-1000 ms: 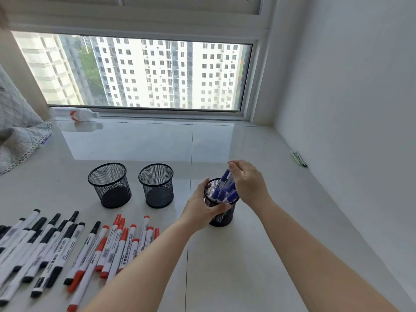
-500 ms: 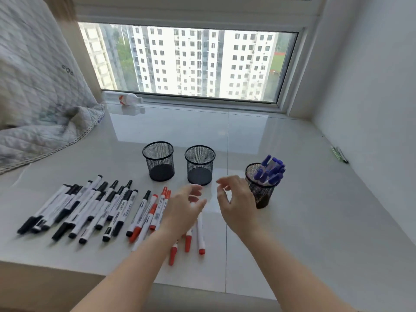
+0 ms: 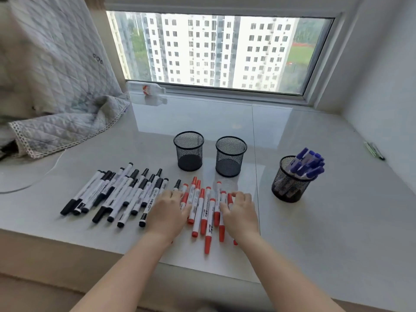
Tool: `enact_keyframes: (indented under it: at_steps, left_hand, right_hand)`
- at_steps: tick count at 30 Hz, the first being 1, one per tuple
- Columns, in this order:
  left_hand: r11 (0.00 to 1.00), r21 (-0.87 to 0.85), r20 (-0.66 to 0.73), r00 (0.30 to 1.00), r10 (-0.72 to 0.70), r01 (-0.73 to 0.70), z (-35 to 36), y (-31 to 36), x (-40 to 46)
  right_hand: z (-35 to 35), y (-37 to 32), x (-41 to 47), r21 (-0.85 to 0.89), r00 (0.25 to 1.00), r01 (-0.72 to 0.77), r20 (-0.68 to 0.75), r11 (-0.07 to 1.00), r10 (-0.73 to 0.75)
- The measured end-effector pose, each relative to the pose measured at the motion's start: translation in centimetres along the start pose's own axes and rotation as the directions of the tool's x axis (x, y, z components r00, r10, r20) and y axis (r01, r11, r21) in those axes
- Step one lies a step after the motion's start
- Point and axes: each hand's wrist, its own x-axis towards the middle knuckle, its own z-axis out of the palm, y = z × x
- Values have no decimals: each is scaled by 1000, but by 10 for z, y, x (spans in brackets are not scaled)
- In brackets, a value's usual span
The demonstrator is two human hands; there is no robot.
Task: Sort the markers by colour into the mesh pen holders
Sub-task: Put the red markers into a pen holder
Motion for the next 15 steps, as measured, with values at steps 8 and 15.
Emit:
enact_keyframes:
  at_steps: [8,15]
  left_hand:
    - [983,183,7,1000,27,-28,5,10,5]
    - [976,216,59,998,14,-27,12,24,6]
  right_hand:
    - [19,-8,0,-254,1000,-21,-24,967,15]
    - [15,4,2,-247,1000,0,-23,969,-6]
